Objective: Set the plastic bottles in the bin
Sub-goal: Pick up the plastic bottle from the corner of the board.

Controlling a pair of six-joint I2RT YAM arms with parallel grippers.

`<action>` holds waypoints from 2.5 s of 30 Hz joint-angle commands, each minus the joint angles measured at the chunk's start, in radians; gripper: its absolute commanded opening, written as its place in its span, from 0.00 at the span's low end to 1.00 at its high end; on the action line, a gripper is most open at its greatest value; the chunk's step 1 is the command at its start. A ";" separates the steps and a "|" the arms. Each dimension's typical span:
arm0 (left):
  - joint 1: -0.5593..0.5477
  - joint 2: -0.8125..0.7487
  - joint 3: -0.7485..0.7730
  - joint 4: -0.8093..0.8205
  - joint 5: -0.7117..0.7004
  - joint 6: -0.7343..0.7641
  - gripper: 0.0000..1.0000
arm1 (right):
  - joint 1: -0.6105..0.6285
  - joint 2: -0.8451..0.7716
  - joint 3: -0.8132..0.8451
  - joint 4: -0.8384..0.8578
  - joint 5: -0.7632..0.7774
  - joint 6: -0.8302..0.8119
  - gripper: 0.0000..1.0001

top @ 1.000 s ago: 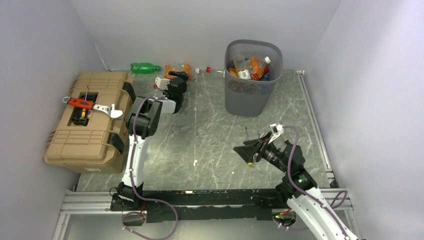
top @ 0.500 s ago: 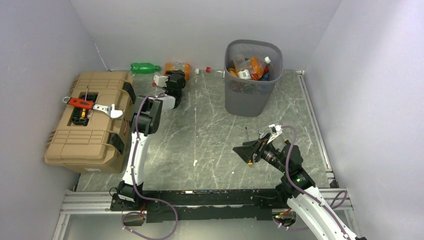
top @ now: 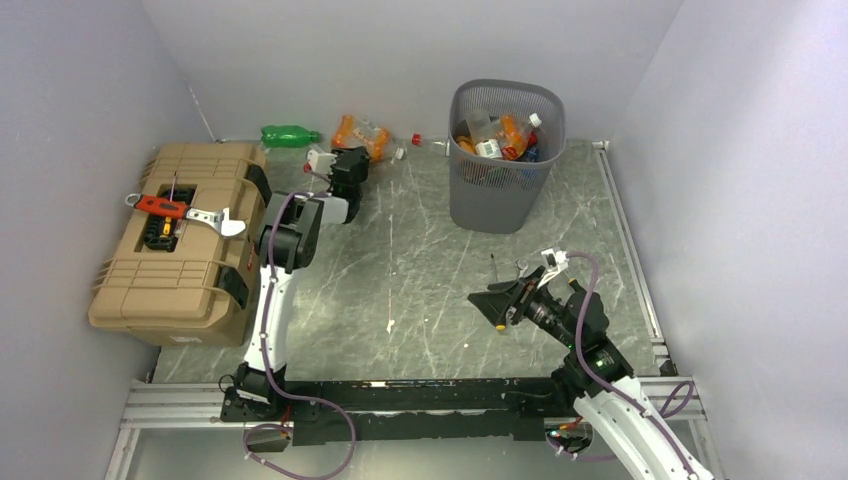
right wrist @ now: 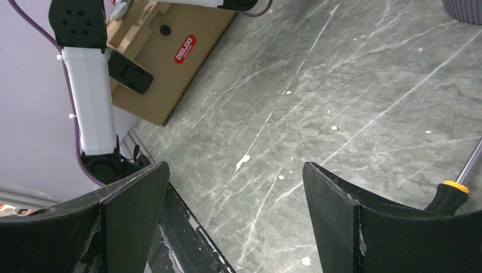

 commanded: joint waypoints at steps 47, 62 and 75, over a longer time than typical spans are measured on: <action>-0.126 -1.766 -0.697 -0.430 1.064 0.538 0.00 | 0.517 0.641 0.712 0.270 0.144 -0.259 0.96; -0.126 -1.792 -0.754 -0.369 1.055 0.465 0.00 | 0.539 0.727 0.757 0.262 0.113 -0.252 0.83; -0.126 -1.821 -0.809 -0.369 1.032 0.479 0.06 | 0.542 0.754 0.728 0.340 0.085 -0.212 0.22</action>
